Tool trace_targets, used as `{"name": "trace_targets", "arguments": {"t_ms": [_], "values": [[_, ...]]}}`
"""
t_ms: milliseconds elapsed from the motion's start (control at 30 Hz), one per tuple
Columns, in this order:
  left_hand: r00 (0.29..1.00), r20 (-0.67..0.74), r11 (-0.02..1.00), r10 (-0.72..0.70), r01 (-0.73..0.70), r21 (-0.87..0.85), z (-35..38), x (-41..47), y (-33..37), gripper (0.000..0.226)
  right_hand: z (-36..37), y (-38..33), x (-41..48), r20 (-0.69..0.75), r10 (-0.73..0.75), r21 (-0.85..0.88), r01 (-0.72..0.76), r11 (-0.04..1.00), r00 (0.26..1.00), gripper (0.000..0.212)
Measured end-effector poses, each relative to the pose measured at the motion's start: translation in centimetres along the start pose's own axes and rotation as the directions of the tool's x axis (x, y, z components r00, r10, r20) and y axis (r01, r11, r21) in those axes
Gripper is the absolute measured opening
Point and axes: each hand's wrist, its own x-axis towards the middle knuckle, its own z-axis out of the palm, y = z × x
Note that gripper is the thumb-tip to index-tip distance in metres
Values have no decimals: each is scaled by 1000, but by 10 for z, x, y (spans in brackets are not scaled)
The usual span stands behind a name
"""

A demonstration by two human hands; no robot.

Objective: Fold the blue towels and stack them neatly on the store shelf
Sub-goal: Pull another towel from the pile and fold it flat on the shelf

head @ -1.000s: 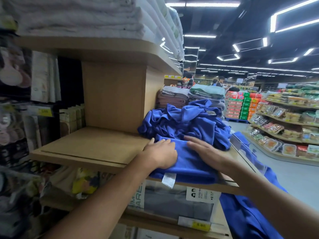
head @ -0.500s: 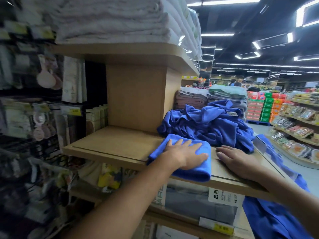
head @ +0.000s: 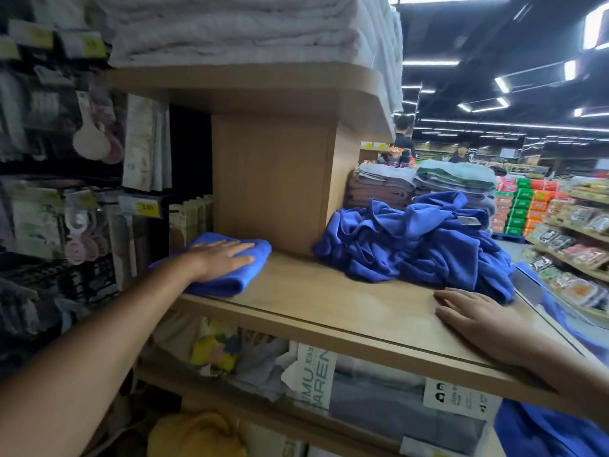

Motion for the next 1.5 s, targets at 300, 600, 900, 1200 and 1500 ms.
{"name": "trace_targets", "arguments": {"t_ms": [300,600,900,1200,1500], "values": [[961,-247,986,122,-145,-78,-9,17,18,41,-21,-2,4,25,7,9,-8,1000,1000,39],[780,-505,860,369,-493,-133,-23,46,222,35,-44,9,93,-369,115,318,9,948,923,67],[595,-736,886,322,-464,12,11,108,287,24,-28,44,117,-406,229,650,104,752,885,17],[609,-100,365,787,-589,-721,1,38,308,18,-42,41,101,-259,291,904,124,410,921,9],[751,-651,471,112,-617,-631,-15,78,271,8,-53,26,90,-430,246,859,310,407,869,21]]}}
